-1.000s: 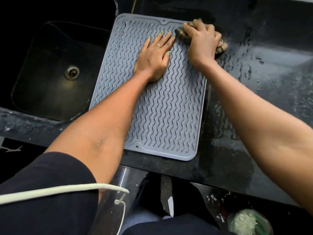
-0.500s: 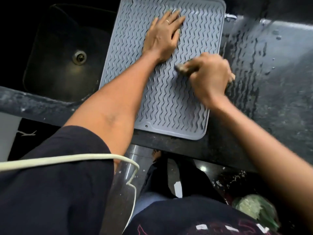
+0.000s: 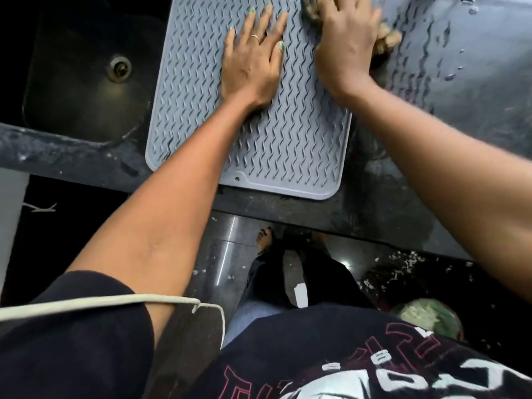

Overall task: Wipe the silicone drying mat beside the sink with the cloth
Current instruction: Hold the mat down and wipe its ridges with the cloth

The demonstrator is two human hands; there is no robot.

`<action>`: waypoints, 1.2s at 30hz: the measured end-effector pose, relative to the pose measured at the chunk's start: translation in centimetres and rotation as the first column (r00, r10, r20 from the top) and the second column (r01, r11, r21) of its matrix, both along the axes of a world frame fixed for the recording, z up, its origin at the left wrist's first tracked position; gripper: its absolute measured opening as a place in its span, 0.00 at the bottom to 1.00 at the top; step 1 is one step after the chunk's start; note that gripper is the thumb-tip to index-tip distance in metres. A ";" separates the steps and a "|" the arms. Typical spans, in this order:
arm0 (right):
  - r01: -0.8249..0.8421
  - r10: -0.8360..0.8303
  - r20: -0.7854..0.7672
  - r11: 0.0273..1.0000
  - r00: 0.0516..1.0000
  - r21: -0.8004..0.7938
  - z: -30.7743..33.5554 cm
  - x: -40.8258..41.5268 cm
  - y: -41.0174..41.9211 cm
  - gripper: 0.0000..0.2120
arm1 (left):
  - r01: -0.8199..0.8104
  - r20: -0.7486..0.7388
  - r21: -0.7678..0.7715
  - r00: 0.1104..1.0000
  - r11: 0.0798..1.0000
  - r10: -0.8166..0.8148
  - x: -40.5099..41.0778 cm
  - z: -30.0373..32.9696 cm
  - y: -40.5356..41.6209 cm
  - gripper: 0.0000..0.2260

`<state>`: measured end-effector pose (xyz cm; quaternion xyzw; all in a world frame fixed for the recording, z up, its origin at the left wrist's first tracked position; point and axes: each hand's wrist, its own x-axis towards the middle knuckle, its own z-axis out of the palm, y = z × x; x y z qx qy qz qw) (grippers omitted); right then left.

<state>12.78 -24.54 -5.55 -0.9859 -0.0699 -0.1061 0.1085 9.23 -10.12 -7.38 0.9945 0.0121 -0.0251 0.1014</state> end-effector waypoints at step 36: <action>-0.271 0.274 -0.090 0.961 0.957 0.051 2.7 -21.6 -3.2 0.09 | -0.043 0.033 0.002 0.999 0.999 0.042 -3.0 -0.1 -0.6 0.23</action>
